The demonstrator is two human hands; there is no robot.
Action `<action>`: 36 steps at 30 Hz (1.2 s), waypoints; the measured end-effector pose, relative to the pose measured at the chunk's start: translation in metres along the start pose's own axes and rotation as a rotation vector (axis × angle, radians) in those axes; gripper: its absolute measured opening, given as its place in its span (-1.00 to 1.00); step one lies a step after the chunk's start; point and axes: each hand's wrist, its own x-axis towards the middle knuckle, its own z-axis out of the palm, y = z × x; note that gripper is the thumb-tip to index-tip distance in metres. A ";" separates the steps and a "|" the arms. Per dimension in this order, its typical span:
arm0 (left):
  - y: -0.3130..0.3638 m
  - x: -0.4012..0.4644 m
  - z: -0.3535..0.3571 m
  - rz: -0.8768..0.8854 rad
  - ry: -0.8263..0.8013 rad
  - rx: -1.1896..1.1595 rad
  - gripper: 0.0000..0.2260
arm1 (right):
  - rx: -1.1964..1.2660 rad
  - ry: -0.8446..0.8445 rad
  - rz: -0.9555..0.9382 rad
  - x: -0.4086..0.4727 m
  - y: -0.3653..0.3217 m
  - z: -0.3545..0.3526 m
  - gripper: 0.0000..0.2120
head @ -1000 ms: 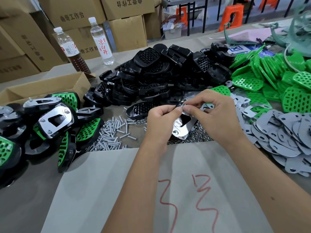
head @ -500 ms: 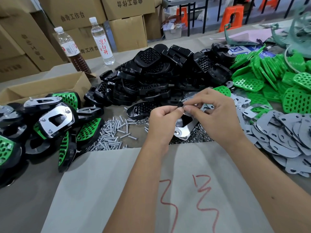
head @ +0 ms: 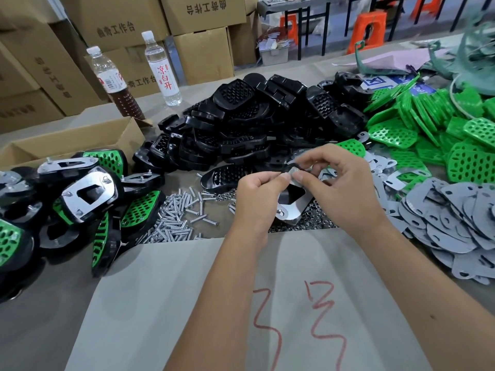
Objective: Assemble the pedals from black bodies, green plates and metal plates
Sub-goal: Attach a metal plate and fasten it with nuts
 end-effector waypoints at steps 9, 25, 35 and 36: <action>-0.001 0.001 0.001 0.005 0.012 0.019 -0.79 | 0.047 0.039 0.033 0.002 0.000 0.003 -0.85; -0.002 0.007 -0.006 -0.085 0.105 -0.138 -0.84 | 0.201 -0.079 0.133 0.004 0.002 0.005 -0.67; -0.003 0.008 -0.005 -0.089 0.109 -0.144 -0.83 | 0.250 -0.068 0.189 0.003 -0.005 0.004 -0.67; -0.003 0.009 -0.005 -0.087 0.113 -0.144 -0.84 | 0.233 -0.083 0.181 0.004 -0.005 0.004 -0.69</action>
